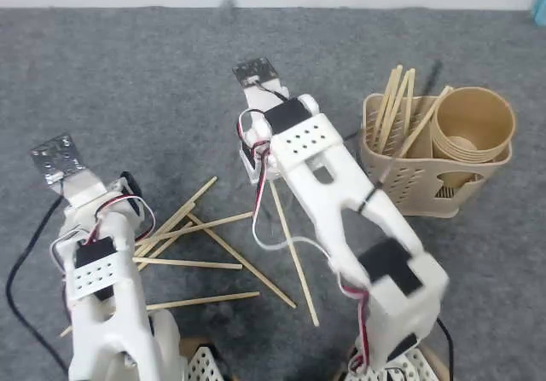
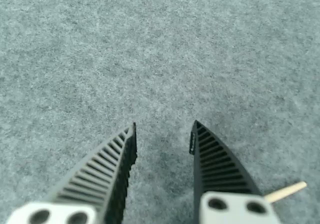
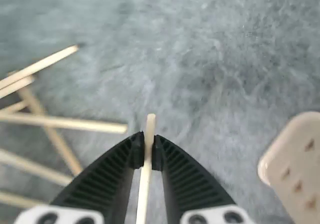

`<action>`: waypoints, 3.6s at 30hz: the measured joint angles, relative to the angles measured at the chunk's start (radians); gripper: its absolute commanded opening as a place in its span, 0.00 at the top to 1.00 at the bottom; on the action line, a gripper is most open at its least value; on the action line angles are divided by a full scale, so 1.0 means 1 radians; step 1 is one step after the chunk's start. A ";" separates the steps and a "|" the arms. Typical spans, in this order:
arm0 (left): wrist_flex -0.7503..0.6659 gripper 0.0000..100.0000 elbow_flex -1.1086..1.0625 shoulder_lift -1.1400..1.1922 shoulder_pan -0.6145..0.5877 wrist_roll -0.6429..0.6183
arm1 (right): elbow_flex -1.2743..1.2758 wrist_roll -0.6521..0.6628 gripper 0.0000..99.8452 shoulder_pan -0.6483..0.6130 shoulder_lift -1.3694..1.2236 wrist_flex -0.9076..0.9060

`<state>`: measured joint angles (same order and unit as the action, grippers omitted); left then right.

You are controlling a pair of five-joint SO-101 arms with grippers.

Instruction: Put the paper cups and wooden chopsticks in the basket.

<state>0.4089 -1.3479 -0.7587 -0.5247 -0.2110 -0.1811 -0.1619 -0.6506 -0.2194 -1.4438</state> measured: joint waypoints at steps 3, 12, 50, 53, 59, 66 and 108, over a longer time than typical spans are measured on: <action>0.000 0.83 0.000 0.000 0.000 0.000 | 0.000 0.000 0.99 -0.023 0.115 -0.075; 0.000 0.83 0.000 0.000 0.000 0.000 | 0.000 0.084 0.99 -0.104 0.488 -0.269; 0.000 0.83 0.000 0.000 -0.015 0.000 | 0.503 0.180 0.99 0.365 1.501 0.370; 0.000 0.83 0.000 0.000 -0.015 0.000 | 0.554 0.180 0.99 0.413 1.511 0.525; 0.000 0.83 0.000 0.000 -0.015 0.000 | 0.603 0.180 0.99 0.465 1.507 0.769; 0.000 0.83 0.000 0.000 -0.015 0.000 | 0.603 0.183 0.99 0.473 1.379 0.908; 0.000 0.83 0.000 0.000 -0.015 0.020 | 1.068 0.183 0.86 0.585 1.306 0.911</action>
<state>0.4089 -1.3479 -0.7587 -0.5401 -0.1910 0.8869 0.0207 -0.0660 1.0863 -0.5324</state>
